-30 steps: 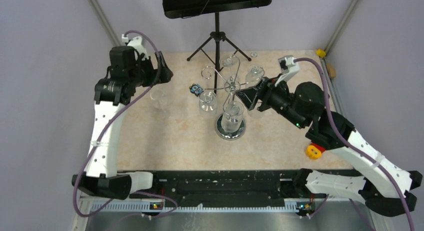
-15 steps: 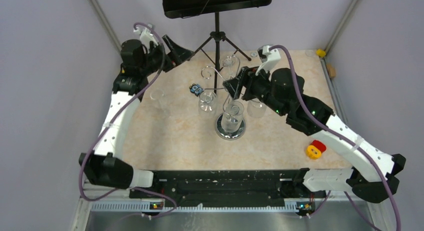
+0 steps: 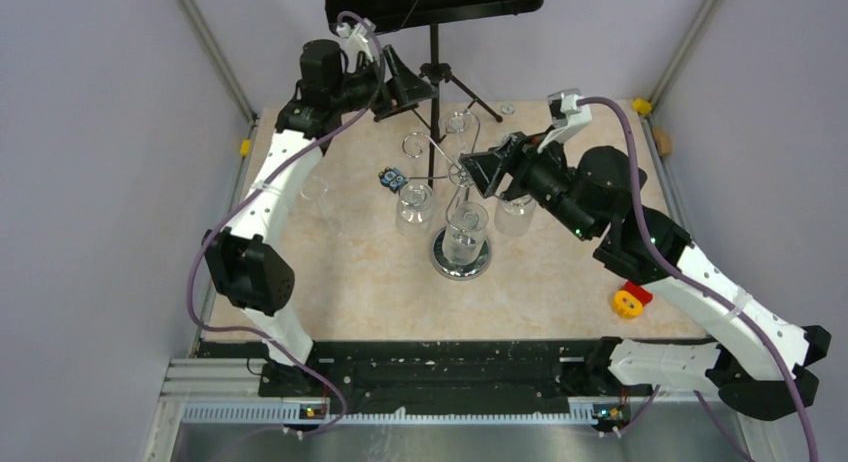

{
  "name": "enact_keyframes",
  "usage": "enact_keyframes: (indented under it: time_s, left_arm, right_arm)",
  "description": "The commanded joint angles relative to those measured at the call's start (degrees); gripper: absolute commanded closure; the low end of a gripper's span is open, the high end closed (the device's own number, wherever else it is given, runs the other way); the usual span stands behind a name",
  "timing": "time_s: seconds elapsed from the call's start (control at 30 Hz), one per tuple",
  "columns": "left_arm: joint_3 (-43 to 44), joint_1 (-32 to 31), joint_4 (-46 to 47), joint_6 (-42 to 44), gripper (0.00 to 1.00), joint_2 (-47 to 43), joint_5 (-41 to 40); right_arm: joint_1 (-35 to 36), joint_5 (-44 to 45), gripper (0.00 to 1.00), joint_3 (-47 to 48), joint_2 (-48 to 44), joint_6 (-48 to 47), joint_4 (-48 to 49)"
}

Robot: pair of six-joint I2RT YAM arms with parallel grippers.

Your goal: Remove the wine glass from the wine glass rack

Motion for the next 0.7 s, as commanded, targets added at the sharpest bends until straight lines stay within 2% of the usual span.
enact_keyframes:
  time_s: [0.0, 0.1, 0.27, 0.33, 0.67]
  left_arm:
    - [1.0, -2.3, -0.5, 1.6, 0.15, 0.1, 1.6]
    - [0.2, -3.7, -0.2, 1.8, 0.17, -0.1, 1.2]
    - [-0.3, -4.7, 0.2, 1.0, 0.35, 0.7, 2.0]
    - [-0.4, -4.9, -0.2, 1.2, 0.38, 0.7, 1.4]
    - [-1.5, -5.9, 0.4, 1.4, 0.41, 0.4, 4.8]
  right_arm:
    - [-0.2, 0.5, 0.38, -1.8, -2.0, -0.5, 3.1]
    - [-0.2, 0.6, 0.38, -2.5, -2.5, -0.7, 3.8]
    - [-0.2, 0.6, 0.38, -2.7, -2.8, -0.8, 3.7]
    - [-0.2, 0.6, 0.38, -3.0, -3.1, -0.8, 3.7]
    - [-0.2, 1.6, 0.41, -4.9, -4.3, 0.3, 4.6]
